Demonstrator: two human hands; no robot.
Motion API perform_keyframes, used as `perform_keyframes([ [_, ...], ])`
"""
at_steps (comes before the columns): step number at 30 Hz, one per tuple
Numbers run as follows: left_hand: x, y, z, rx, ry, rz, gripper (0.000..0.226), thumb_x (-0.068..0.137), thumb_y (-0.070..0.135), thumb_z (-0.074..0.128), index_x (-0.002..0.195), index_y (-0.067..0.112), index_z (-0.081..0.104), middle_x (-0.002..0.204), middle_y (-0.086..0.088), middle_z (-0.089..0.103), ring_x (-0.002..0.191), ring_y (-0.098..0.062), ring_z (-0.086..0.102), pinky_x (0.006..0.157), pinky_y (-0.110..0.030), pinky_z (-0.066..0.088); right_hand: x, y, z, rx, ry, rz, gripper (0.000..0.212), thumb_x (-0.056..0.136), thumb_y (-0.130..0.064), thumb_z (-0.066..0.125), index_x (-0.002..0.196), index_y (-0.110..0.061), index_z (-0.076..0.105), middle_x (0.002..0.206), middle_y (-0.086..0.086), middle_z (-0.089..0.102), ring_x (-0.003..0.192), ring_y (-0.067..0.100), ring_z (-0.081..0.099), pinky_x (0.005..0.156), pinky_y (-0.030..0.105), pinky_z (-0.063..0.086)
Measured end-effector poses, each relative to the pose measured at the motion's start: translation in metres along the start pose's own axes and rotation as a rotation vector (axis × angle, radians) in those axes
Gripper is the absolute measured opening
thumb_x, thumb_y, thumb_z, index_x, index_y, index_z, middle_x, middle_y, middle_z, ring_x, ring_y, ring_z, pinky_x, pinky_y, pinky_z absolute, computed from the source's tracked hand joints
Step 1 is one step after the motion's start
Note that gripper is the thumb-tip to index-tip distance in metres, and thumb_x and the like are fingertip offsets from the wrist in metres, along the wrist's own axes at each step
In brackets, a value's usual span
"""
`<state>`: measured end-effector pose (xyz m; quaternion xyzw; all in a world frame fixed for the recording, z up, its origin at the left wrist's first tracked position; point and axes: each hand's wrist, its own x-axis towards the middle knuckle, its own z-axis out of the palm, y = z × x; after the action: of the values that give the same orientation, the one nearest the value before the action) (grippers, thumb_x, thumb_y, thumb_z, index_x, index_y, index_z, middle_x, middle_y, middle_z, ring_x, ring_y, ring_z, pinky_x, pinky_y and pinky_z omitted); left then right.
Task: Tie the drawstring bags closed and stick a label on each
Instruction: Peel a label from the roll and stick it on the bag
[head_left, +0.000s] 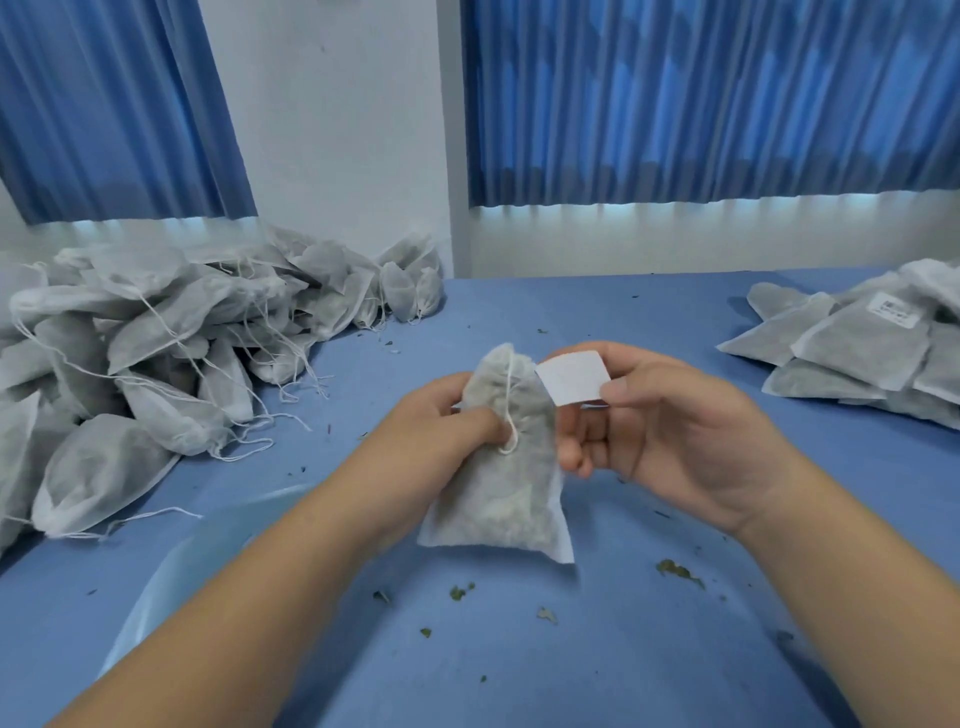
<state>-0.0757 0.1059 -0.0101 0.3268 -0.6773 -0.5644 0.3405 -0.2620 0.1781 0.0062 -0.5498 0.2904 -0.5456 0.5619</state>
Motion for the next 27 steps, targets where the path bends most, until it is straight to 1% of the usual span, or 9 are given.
perform_keyframes([
  [5, 0.026, 0.004, 0.033, -0.017, -0.14, -0.047, 0.035, 0.079, 0.021, 0.06, 0.105, -0.003, 0.064, 0.096, -0.019, 0.069, 0.089, -0.024, 0.064, 0.089, -0.045, 0.051, -0.001, -0.002, -0.005, -0.001, 0.1, -0.054, 0.027, 0.077, -0.008, 0.046, 0.095, 0.0, 0.065, 0.076, 0.016, 0.065, 0.072, 0.032, 0.068, 0.059, 0.03, 0.055],
  [8, 0.029, -0.002, 0.038, -0.111, -0.15, -0.054, 0.01, 0.078, 0.014, 0.063, 0.087, 0.009, 0.067, 0.085, -0.009, 0.068, 0.08, -0.02, 0.064, 0.074, -0.032, 0.052, 0.002, -0.002, -0.007, -0.057, 0.242, -0.079, 0.026, 0.079, -0.007, 0.049, 0.098, 0.002, 0.065, 0.08, 0.016, 0.068, 0.078, 0.032, 0.069, 0.062, 0.029, 0.056],
  [9, 0.029, -0.005, 0.039, -0.134, -0.144, -0.061, 0.009, 0.074, 0.013, 0.063, 0.083, 0.012, 0.066, 0.082, -0.007, 0.067, 0.077, -0.019, 0.064, 0.069, -0.028, 0.051, 0.002, -0.001, -0.01, -0.093, 0.293, -0.087, 0.025, 0.082, -0.005, 0.05, 0.1, 0.003, 0.065, 0.081, 0.016, 0.069, 0.081, 0.033, 0.07, 0.064, 0.03, 0.056],
  [11, 0.03, -0.011, 0.038, -0.156, -0.149, -0.084, 0.019, 0.069, 0.013, 0.061, 0.087, 0.012, 0.067, 0.083, -0.007, 0.066, 0.079, -0.02, 0.064, 0.068, -0.028, 0.051, 0.003, 0.002, -0.014, -0.168, 0.372, -0.084, 0.022, 0.09, 0.001, 0.046, 0.1, 0.001, 0.066, 0.085, 0.016, 0.071, 0.089, 0.034, 0.071, 0.069, 0.031, 0.056],
  [13, 0.028, -0.015, 0.036, -0.166, -0.173, -0.103, 0.028, 0.07, 0.013, 0.061, 0.097, 0.009, 0.067, 0.089, -0.008, 0.067, 0.084, -0.021, 0.065, 0.074, -0.032, 0.052, 0.004, 0.006, -0.015, -0.237, 0.423, -0.076, 0.024, 0.092, 0.004, 0.045, 0.096, -0.001, 0.068, 0.088, 0.016, 0.073, 0.092, 0.031, 0.071, 0.071, 0.031, 0.056],
  [17, 0.024, -0.016, 0.035, -0.178, -0.202, -0.119, 0.035, 0.071, 0.009, 0.06, 0.106, 0.005, 0.066, 0.098, -0.011, 0.066, 0.093, -0.024, 0.066, 0.088, -0.04, 0.051, 0.004, 0.01, -0.008, -0.426, 0.481, -0.113, 0.026, 0.088, 0.006, 0.052, 0.088, -0.011, 0.071, 0.085, 0.009, 0.075, 0.081, 0.03, 0.071, 0.071, 0.033, 0.056],
  [20, 0.024, -0.013, 0.033, -0.235, -0.228, -0.156, 0.039, 0.071, 0.007, 0.059, 0.109, 0.0, 0.066, 0.1, -0.015, 0.067, 0.092, -0.026, 0.066, 0.086, -0.039, 0.052, 0.002, 0.01, -0.008, -0.586, 0.493, -0.179, 0.029, 0.088, 0.006, 0.054, 0.086, -0.018, 0.071, 0.083, 0.002, 0.075, 0.067, 0.018, 0.066, 0.072, 0.03, 0.056],
  [23, 0.022, -0.01, 0.031, -0.298, -0.271, -0.192, 0.05, 0.072, 0.005, 0.06, 0.119, -0.007, 0.061, 0.107, -0.02, 0.067, 0.098, -0.031, 0.065, 0.089, -0.041, 0.053, 0.0, 0.011, -0.007, -0.76, 0.488, -0.249, 0.028, 0.088, 0.003, 0.057, 0.086, -0.021, 0.072, 0.084, -0.004, 0.073, 0.077, 0.013, 0.067, 0.075, 0.029, 0.054],
  [27, 0.019, -0.008, 0.029, -0.353, -0.336, -0.2, 0.046, 0.075, 0.004, 0.058, 0.119, -0.006, 0.062, 0.105, -0.02, 0.066, 0.095, -0.03, 0.066, 0.084, -0.04, 0.054, -0.001, 0.013, -0.004, -1.104, 0.437, -0.373, 0.026, 0.083, 0.005, 0.06, 0.086, -0.016, 0.075, 0.086, -0.007, 0.069, 0.081, 0.011, 0.063, 0.072, 0.021, 0.049],
])
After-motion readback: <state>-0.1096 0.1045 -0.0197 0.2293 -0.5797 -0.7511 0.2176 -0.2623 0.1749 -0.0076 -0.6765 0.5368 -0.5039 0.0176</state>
